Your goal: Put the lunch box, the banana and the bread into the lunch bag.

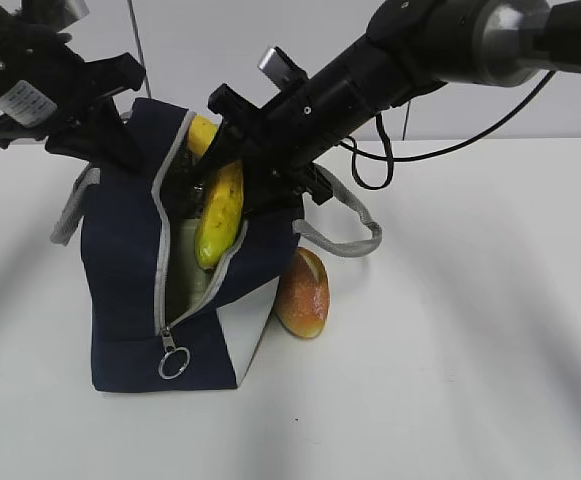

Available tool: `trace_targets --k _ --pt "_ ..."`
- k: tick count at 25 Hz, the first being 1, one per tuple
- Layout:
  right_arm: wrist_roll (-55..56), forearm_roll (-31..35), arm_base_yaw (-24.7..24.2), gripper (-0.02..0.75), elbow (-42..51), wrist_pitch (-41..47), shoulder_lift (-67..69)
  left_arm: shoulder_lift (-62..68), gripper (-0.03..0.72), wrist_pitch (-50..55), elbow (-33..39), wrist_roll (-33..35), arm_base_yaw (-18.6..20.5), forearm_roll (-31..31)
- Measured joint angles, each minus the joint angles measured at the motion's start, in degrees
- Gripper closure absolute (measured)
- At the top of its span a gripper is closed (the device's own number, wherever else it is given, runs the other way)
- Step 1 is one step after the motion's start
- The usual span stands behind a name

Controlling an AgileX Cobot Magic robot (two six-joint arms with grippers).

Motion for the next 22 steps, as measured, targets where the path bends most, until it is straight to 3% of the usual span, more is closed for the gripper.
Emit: trace_targets --k 3,10,15,22 --pt "-1.0 0.1 0.0 0.22 -0.2 0.8 0.1 0.0 0.691 0.1 0.0 0.0 0.0 0.0" --pt "-3.0 -3.1 -0.1 0.22 -1.3 3.8 -1.2 0.0 0.691 0.2 0.0 0.0 0.0 0.0" --pt "-3.0 -11.3 -0.2 0.223 -1.4 4.7 -6.0 0.0 0.691 0.3 0.0 0.0 0.0 0.0" --pt "0.7 -28.6 -0.2 0.225 -1.5 6.5 -14.9 0.0 0.691 0.4 0.0 0.0 0.0 0.8"
